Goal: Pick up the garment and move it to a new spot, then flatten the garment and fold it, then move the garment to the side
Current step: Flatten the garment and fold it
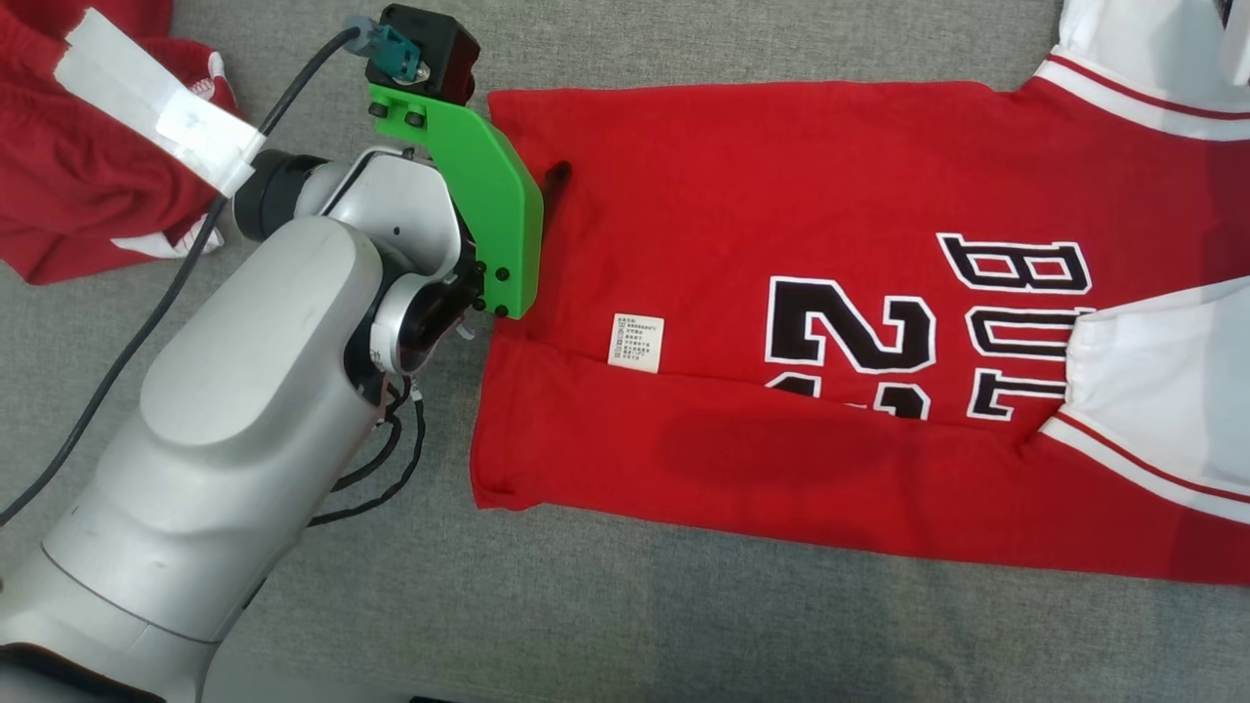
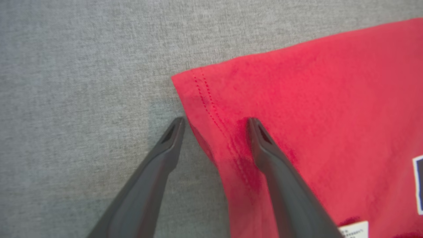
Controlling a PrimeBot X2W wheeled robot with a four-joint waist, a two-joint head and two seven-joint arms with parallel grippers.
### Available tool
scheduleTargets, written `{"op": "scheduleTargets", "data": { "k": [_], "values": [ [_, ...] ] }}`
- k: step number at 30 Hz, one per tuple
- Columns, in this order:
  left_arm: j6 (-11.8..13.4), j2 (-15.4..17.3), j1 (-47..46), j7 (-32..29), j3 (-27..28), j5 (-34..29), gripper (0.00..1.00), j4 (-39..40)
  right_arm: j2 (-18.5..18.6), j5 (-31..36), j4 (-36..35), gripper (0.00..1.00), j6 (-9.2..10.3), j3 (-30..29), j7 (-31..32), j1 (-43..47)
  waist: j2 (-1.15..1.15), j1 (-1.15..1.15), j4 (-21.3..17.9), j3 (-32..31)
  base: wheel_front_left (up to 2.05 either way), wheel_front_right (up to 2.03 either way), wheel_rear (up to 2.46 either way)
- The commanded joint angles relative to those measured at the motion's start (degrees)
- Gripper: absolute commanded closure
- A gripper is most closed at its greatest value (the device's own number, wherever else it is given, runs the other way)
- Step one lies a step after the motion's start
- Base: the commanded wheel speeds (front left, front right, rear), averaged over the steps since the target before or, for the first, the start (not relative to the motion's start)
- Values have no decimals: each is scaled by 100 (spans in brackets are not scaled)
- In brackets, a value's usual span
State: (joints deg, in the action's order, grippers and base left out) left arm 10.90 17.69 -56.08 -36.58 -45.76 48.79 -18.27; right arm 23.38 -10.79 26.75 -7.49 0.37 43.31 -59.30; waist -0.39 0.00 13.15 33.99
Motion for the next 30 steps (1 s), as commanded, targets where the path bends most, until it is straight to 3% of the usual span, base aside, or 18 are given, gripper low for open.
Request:
{"op": "scheduleTargets", "data": {
  "k": [1, 12, 13, 14, 15, 16, 18, 19, 20, 23, 30],
  "values": [
    [-47, -44, 6, -3, -74, -49, 0, -130, -13, 63, 81, 0, 0, -27, -94, -100, 39, 0, 62, 75, 0, 0, 0],
    [-158, -277, -221, -41, -227, -92, 0, -415, -150, 163, 488, 0, 0, -78, -237, -574, 39, 0, 173, 452, 0, 0, 0],
    [-162, -285, -215, -27, -232, -92, 9, -439, -176, 138, 523, 0, 0, -52, -244, -565, 39, 0, 167, 463, 0, 0, 0],
    [-174, -289, -195, -14, -243, -89, 28, -468, -200, 99, 563, 1, -2, -21, -239, -553, 39, 0, 157, 455, 0, 0, 0],
    [-194, -292, -172, -15, -261, -76, 51, -493, -212, 63, 597, 9, -2, 4, -238, -540, 39, 0, 149, 436, 0, 0, 0],
    [-222, -290, -149, -21, -280, -59, 54, -506, -206, 29, 619, 15, -2, 30, -238, -530, 39, 0, 141, 417, 0, 0, 0],
    [-252, -269, -110, -25, -300, -31, 71, -505, -153, -45, 635, 61, -2, 90, -230, -528, 39, 0, 117, 374, 0, 0, 0],
    [-286, -265, -90, -5, -287, 1, 94, -496, -143, -116, 624, 100, -1, 112, -249, -534, 39, 0, 104, 348, 0, 0, 0],
    [-300, -259, -75, 1, -271, 30, 100, -492, -140, -190, 611, 100, -1, 133, -232, -544, 39, 0, 87, 328, 0, 0, 0],
    [-387, -250, -51, 7, -223, 99, 100, -451, -113, -425, 444, 100, -1, 189, -310, -599, 39, 0, 19, 293, 0, 0, 0],
    [-337, -115, 146, 542, 115, 244, 100, -288, -15, -1263, -240, 100, 0, 410, -742, -327, 39, 0, -248, -19, 0, 0, 0]
  ]
}}
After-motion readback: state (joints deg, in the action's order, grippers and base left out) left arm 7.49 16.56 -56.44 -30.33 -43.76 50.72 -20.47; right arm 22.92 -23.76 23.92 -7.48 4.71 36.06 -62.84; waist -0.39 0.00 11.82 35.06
